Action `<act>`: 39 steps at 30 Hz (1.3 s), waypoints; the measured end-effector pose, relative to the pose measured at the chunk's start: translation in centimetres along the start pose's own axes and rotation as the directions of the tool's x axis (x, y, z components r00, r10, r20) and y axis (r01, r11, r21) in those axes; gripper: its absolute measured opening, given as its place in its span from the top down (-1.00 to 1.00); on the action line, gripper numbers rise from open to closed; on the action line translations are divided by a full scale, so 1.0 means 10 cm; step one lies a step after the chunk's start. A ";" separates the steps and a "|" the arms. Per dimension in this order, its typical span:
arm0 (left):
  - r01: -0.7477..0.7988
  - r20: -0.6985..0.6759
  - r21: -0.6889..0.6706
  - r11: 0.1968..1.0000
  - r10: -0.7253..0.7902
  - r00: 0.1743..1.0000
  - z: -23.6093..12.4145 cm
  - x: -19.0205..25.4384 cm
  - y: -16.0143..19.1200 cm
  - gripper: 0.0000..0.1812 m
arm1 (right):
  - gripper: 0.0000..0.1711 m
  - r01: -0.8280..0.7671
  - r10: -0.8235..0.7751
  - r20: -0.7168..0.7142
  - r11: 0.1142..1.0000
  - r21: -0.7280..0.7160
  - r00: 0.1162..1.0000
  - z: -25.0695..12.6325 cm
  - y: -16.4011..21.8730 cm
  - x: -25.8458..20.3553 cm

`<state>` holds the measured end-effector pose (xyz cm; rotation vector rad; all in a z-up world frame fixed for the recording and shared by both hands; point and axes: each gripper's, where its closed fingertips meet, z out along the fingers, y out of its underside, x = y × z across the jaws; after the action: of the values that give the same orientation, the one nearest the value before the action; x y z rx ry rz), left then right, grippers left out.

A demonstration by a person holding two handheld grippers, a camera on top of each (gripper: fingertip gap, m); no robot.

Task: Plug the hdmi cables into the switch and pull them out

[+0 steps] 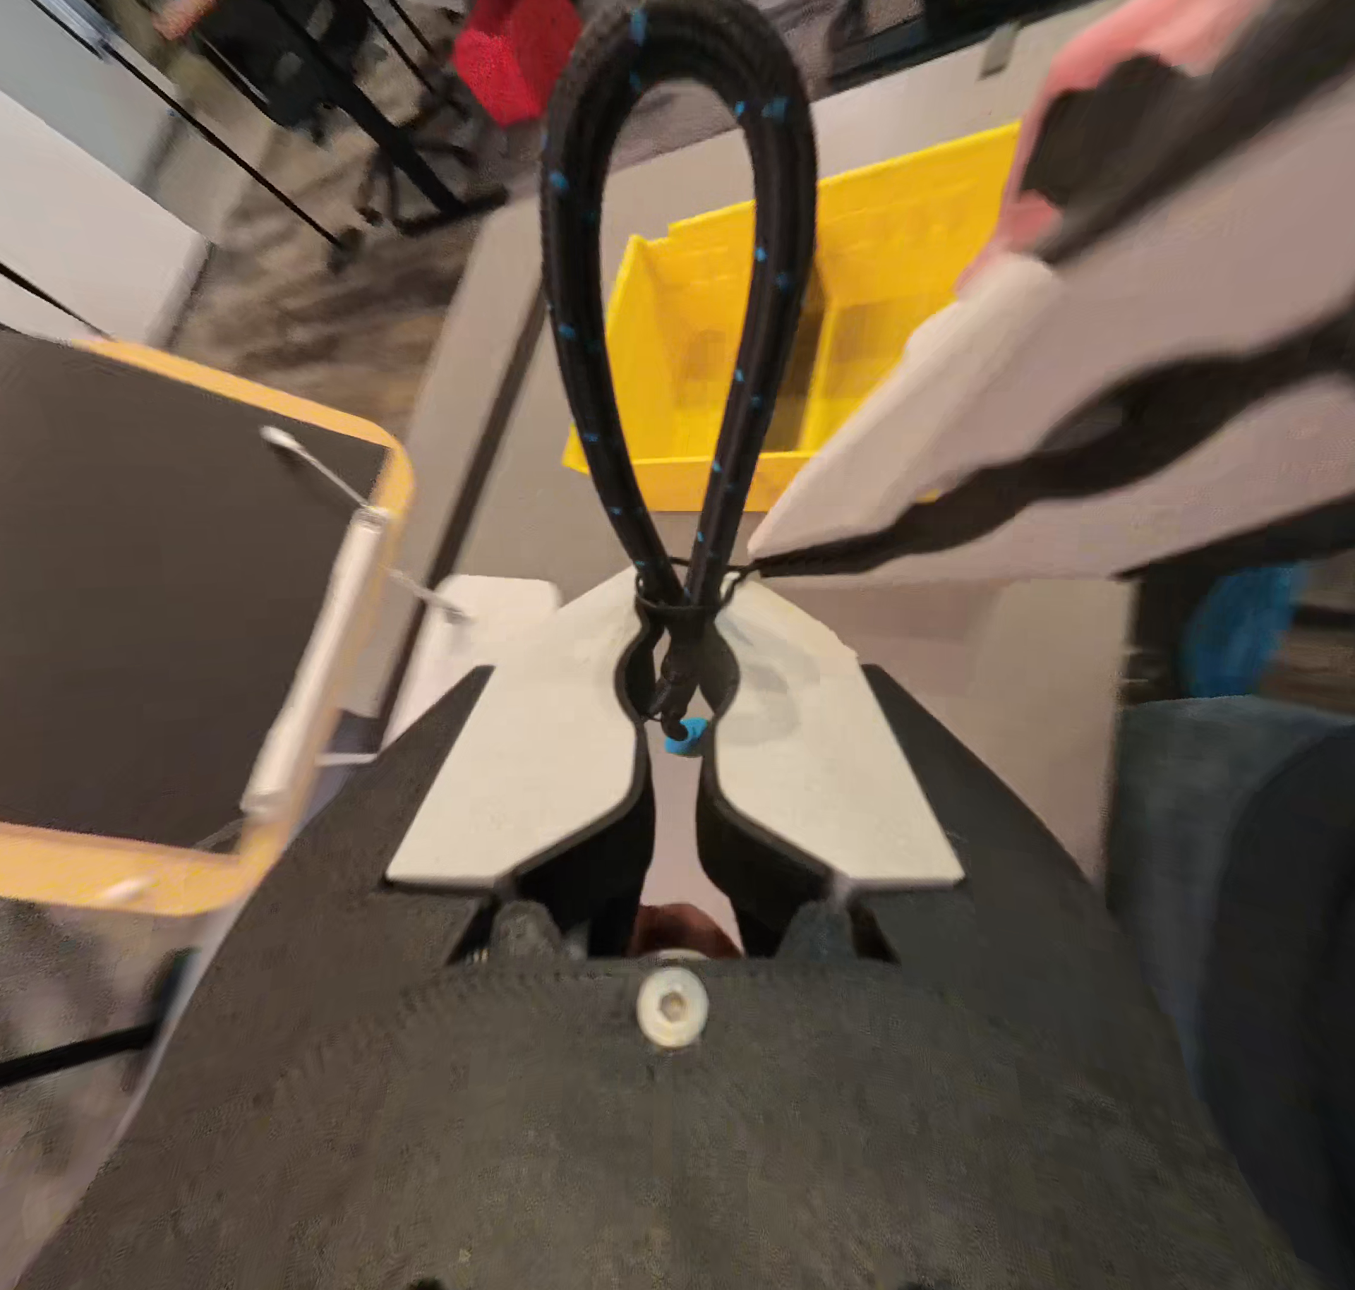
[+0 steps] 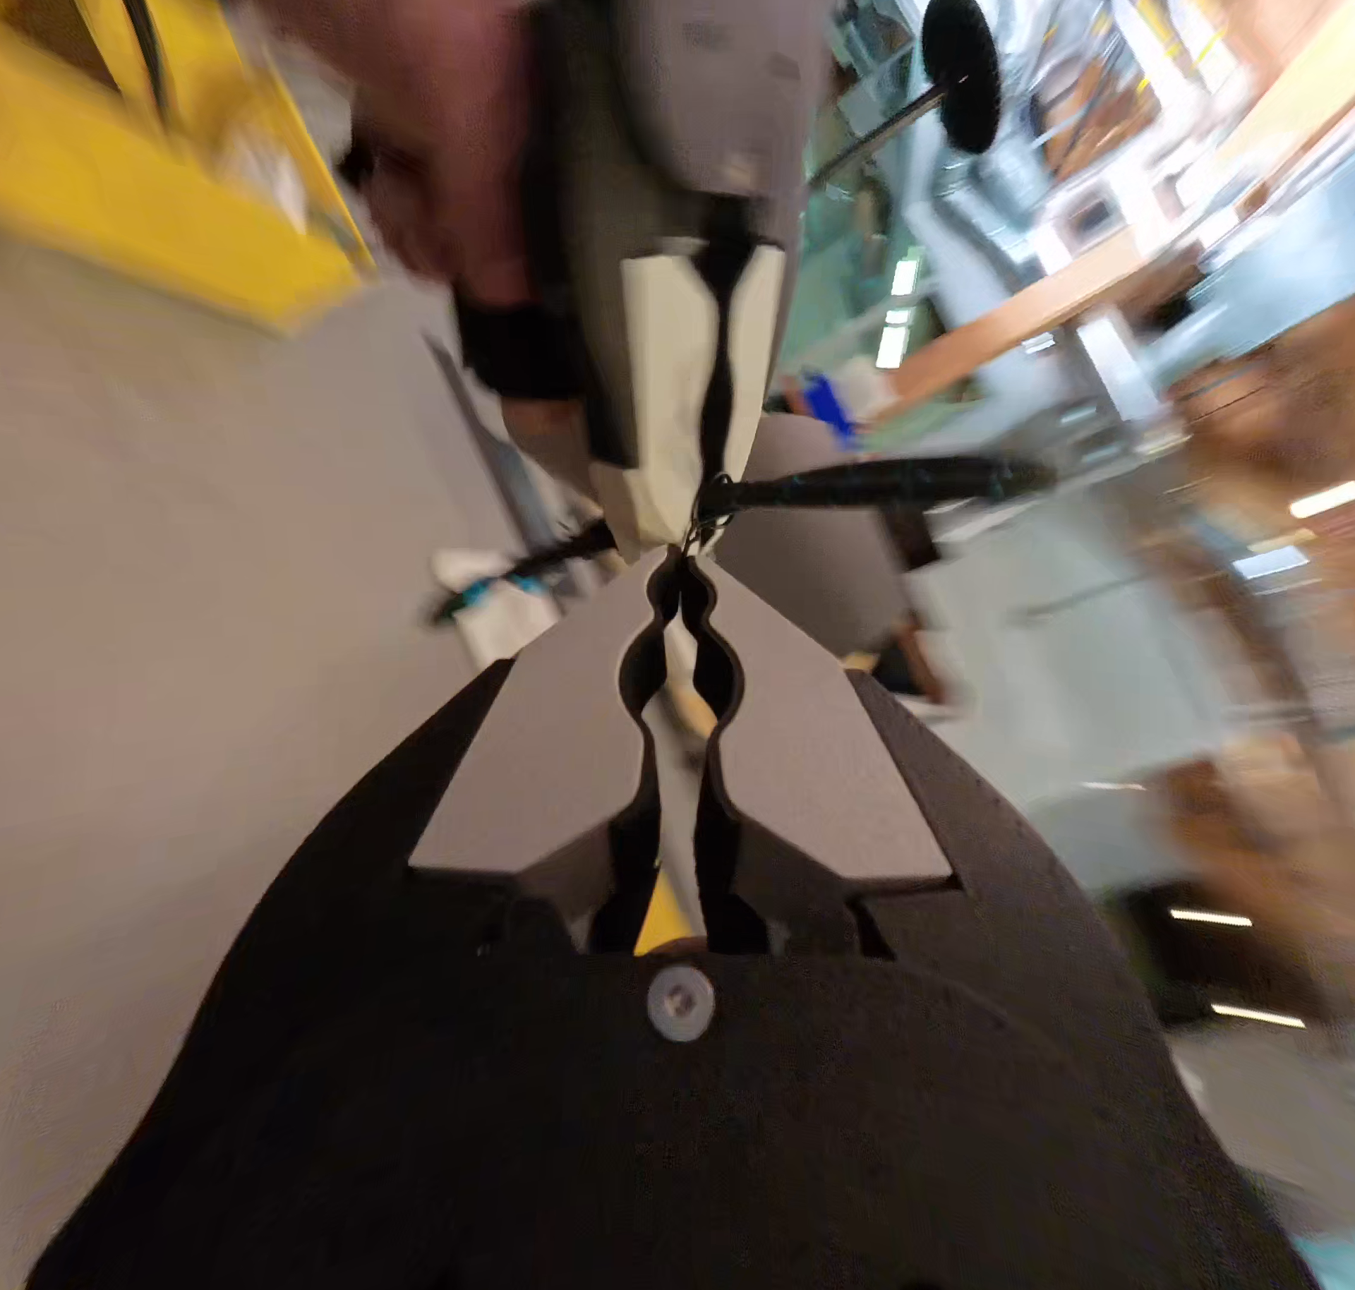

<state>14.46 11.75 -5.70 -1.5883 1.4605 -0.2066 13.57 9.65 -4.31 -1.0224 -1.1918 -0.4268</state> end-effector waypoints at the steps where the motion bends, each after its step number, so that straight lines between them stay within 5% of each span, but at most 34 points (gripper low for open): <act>1: 0.081 -0.069 -0.007 0.997 -0.081 0.994 0.00 0.02 0.02 0.94 | 1.00 0.141 -0.142 -0.024 0.989 -0.039 0.990 0.01 -0.01 0.00; 5: 0.343 -0.288 -0.042 0.938 -0.340 0.895 -0.01 0.12 0.05 0.94 | 1.00 0.386 -0.387 -0.014 0.921 -0.061 0.922 0.04 -0.02 0.01; 10: 0.344 -0.315 -0.047 0.938 -0.341 0.886 0.04 0.19 0.10 0.94 | 1.00 0.505 -0.505 0.010 0.863 -0.009 0.863 0.02 0.06 -0.09; 13: 0.263 -0.227 -0.010 0.965 -0.258 0.939 0.08 0.18 0.15 0.93 | 0.95 0.333 -0.333 0.061 0.943 0.011 0.941 -0.05 0.11 -0.11; 16: 0.180 -0.157 0.082 0.980 -0.166 0.974 0.05 0.12 0.07 0.93 | 0.83 -0.123 0.117 0.201 0.992 0.015 0.973 -0.09 0.15 -0.14; 18: 0.091 -0.088 0.106 0.990 -0.082 0.993 0.02 0.09 0.05 0.93 | 0.76 -0.466 0.438 0.297 0.884 0.028 0.849 -0.12 0.12 -0.13; 20: 0.033 -0.040 0.134 0.990 -0.028 0.999 -0.01 0.08 0.00 0.93 | 0.70 -0.751 0.669 0.409 0.657 0.066 0.621 -0.16 0.05 -0.06; 23: -0.060 0.035 0.160 0.985 0.055 0.998 -0.05 0.06 -0.05 0.93 | 0.74 -0.980 0.773 0.609 0.198 0.037 0.179 -0.23 -0.01 0.09; 24: -0.077 0.060 0.151 0.986 0.069 0.996 -0.06 0.04 -0.05 0.93 | 0.76 -0.994 0.759 0.646 0.105 0.013 0.088 -0.24 -0.01 0.10; 30: -0.199 0.168 0.135 0.970 0.176 0.970 -0.07 0.01 -0.07 0.93 | 0.81 -0.993 0.695 0.709 -0.081 -0.085 -0.118 -0.18 -0.08 0.03; 39: -0.279 0.223 0.114 0.954 0.249 0.942 -0.05 0.04 -0.09 0.93 | 0.98 -0.980 0.647 0.739 -0.170 -0.099 -0.187 -0.15 -0.13 0.01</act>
<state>14.85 11.04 -5.00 -1.2424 1.4439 0.0097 13.51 7.76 -3.71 -1.2158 -0.5730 1.6073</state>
